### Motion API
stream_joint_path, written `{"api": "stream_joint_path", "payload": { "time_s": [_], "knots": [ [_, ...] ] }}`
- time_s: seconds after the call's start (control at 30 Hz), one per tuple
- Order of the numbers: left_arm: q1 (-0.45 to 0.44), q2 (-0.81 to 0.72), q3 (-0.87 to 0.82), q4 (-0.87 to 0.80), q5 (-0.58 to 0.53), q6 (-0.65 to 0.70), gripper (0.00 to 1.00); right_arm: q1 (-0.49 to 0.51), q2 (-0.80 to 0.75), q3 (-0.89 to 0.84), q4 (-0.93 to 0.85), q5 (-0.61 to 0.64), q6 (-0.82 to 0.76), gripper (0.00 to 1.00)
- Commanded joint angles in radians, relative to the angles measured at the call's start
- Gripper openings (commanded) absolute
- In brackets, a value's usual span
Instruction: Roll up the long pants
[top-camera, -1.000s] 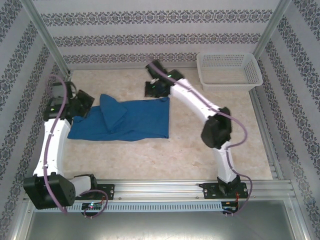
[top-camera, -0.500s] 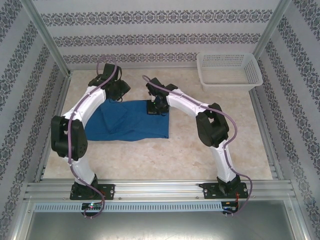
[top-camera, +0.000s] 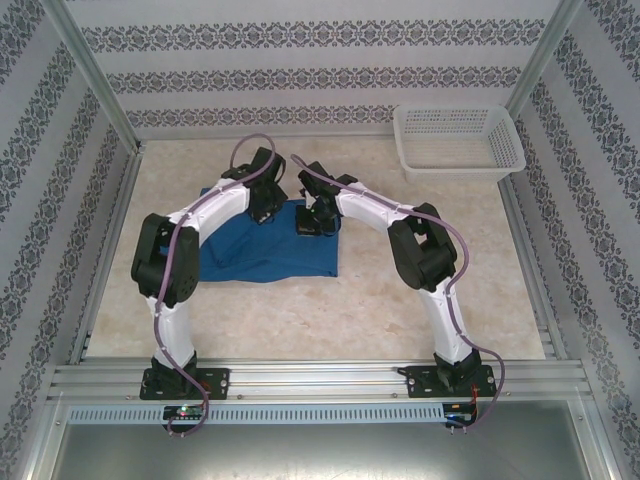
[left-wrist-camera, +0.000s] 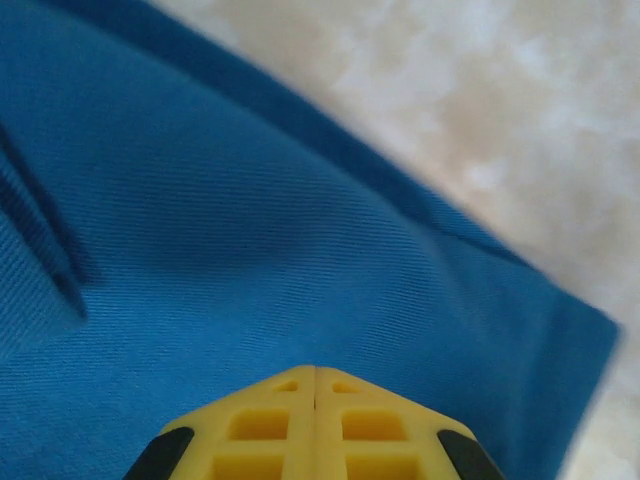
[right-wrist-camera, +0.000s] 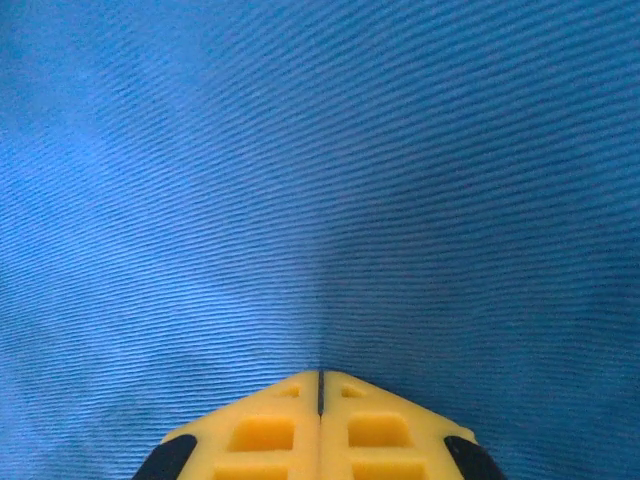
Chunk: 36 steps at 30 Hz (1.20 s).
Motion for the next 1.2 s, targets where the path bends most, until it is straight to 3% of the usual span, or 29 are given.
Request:
{"api": "stream_joint_path", "payload": {
  "time_s": [0.0, 0.37, 0.67, 0.97, 1.17],
  "knots": [
    [0.008, 0.028, -0.021, -0.033, -0.079, -0.048, 0.00, -0.010, 0.023, -0.011, -0.006, -0.018, -0.005, 0.00],
    [0.032, 0.001, -0.093, -0.183, -0.225, 0.003, 0.00, -0.057, 0.077, 0.037, -0.223, 0.036, -0.128, 0.00],
    [0.144, -0.094, -0.256, -0.263, -0.392, 0.077, 0.00, -0.094, 0.055, 0.002, -0.225, 0.031, -0.145, 0.00],
    [0.370, -0.458, -0.380, -0.416, -0.530, 0.110, 0.00, -0.098, 0.049, -0.015, -0.228, 0.040, -0.161, 0.00],
    [0.310, -0.644, -0.396, -0.435, -0.435, 0.059, 0.00, -0.094, 0.033, 0.008, -0.249, 0.037, -0.174, 0.00]
  ]
}}
